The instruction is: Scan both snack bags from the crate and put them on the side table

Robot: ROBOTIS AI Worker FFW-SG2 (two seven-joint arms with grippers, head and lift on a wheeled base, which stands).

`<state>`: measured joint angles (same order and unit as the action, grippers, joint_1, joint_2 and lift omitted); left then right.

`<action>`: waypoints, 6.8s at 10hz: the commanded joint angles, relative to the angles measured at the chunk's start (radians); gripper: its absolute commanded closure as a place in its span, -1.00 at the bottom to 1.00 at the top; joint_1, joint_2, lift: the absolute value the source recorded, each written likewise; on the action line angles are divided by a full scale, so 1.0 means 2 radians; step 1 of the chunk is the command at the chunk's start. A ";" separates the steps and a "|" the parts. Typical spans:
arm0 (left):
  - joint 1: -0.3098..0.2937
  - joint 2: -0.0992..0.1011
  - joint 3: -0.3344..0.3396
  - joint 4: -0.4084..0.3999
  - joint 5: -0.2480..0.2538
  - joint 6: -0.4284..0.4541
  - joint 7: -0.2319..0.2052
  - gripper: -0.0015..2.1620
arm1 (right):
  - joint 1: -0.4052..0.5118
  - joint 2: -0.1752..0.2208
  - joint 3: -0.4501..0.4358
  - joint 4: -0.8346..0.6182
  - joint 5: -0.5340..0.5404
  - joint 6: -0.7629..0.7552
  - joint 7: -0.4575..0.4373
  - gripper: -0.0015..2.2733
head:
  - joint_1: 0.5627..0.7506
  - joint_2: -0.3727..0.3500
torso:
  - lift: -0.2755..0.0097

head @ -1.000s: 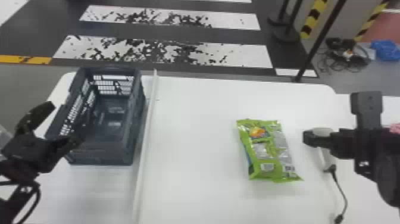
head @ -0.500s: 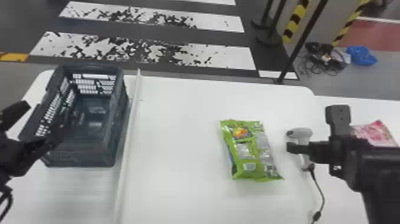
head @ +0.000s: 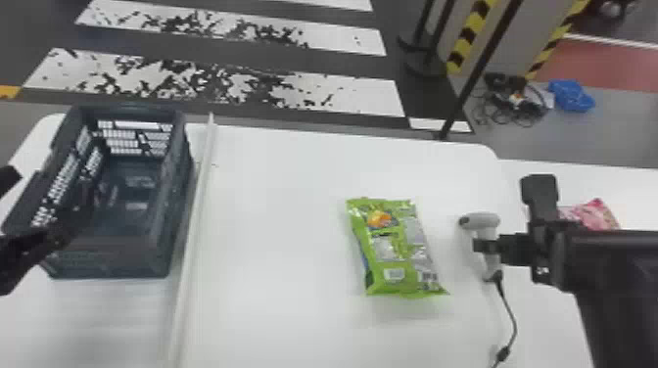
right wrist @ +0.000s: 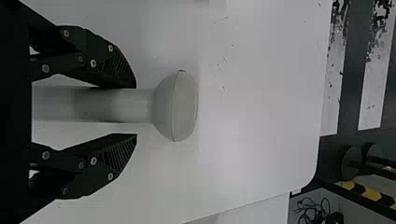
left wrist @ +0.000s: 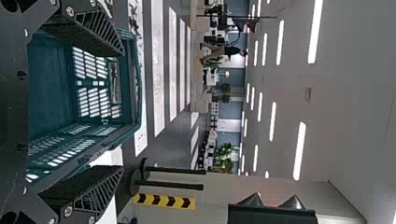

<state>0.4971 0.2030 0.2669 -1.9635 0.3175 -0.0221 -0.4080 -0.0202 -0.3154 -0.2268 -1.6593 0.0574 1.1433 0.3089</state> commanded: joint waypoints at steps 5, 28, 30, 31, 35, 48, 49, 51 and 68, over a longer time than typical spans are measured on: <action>0.000 -0.001 0.000 0.000 -0.001 0.000 0.000 -0.87 | 0.025 0.002 -0.019 -0.062 -0.019 0.034 0.009 0.99 | 0.41 -0.43 | 0.32; -0.001 -0.003 -0.007 0.009 -0.004 -0.002 0.000 -0.87 | 0.224 0.076 0.001 -0.390 -0.021 0.214 0.053 0.99 | 0.41 0.05 | 0.32; -0.001 -0.003 -0.007 0.009 -0.004 -0.003 -0.001 -0.87 | 0.221 0.076 0.001 -0.389 -0.019 0.214 0.053 0.99 | 0.41 0.06 | 0.32; -0.001 -0.003 -0.007 0.009 -0.004 -0.003 -0.001 -0.87 | 0.219 0.076 0.002 -0.388 -0.019 0.214 0.053 0.99 | 0.41 0.06 | 0.32; 0.001 -0.001 -0.005 0.007 -0.004 -0.003 -0.001 -0.87 | 0.177 0.069 -0.039 -0.357 -0.019 0.214 0.052 0.99 | 0.41 -0.02 | 0.32; -0.002 0.000 -0.004 0.006 -0.003 -0.002 0.001 -0.87 | -0.037 -0.016 0.019 0.041 0.004 -0.003 0.019 0.99 | 0.41 -0.47 | 0.32; -0.002 0.000 -0.004 0.007 -0.003 -0.002 0.000 -0.87 | -0.037 -0.016 0.021 0.043 0.004 -0.007 0.014 0.93 | 0.41 -0.46 | 0.32; -0.002 0.000 -0.004 0.006 -0.004 -0.002 0.000 -0.87 | -0.031 -0.013 0.019 0.042 -0.001 -0.017 0.004 -0.44 | 0.41 -0.47 | 0.32; -0.007 0.000 -0.004 0.015 -0.004 -0.003 0.000 -0.87 | -0.025 -0.014 -0.042 0.074 -0.195 0.121 0.178 -0.89 | 0.41 -0.03 | 0.32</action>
<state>0.4843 0.2038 0.2587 -1.9364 0.3104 -0.0283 -0.4084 -0.0668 -0.3433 -0.3163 -1.5206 -0.3307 1.3849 0.6640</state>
